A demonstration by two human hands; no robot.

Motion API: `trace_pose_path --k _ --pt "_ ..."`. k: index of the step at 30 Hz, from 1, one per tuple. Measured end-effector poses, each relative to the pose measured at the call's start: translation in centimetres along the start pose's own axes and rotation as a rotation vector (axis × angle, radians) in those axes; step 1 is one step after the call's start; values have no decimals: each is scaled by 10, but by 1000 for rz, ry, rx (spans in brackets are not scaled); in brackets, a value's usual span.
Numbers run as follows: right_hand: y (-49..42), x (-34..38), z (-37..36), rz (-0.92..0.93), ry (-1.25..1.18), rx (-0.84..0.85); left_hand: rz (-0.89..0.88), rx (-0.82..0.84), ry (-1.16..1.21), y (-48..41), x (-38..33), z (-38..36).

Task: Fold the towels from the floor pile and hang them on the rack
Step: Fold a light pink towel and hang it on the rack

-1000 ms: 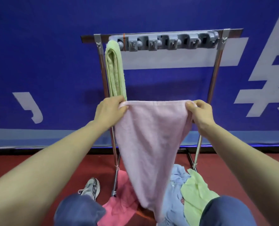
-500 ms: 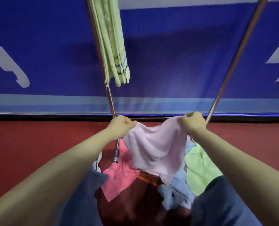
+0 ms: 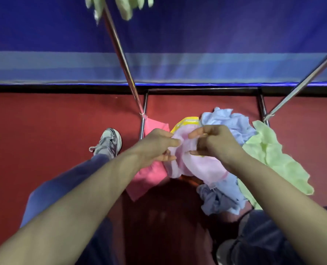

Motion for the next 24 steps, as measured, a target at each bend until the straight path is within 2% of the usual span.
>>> trace_pose_path --k 3,9,13,15,24 --pt "-3 14 -2 193 440 54 -116 42 -29 5 -26 -1" --pt "3 40 11 509 911 49 -194 120 -24 11 -45 -4" --pt "-3 45 19 585 921 81 -242 121 28 5 -44 -4" --pt "-6 44 22 595 921 39 -262 122 52 2 -43 -1" --pt "-11 38 29 472 857 -22 -348 97 -57 5 -49 -3"
Point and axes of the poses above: each hand's wrist, its own y-axis away from the middle knuckle, its own z-axis out of the back of the hand, x = y × z, the point moved 2 cm from there along -y, towards the middle knuckle, and after that the axes turned 4 degrees about -y, right-handed, at the moved point
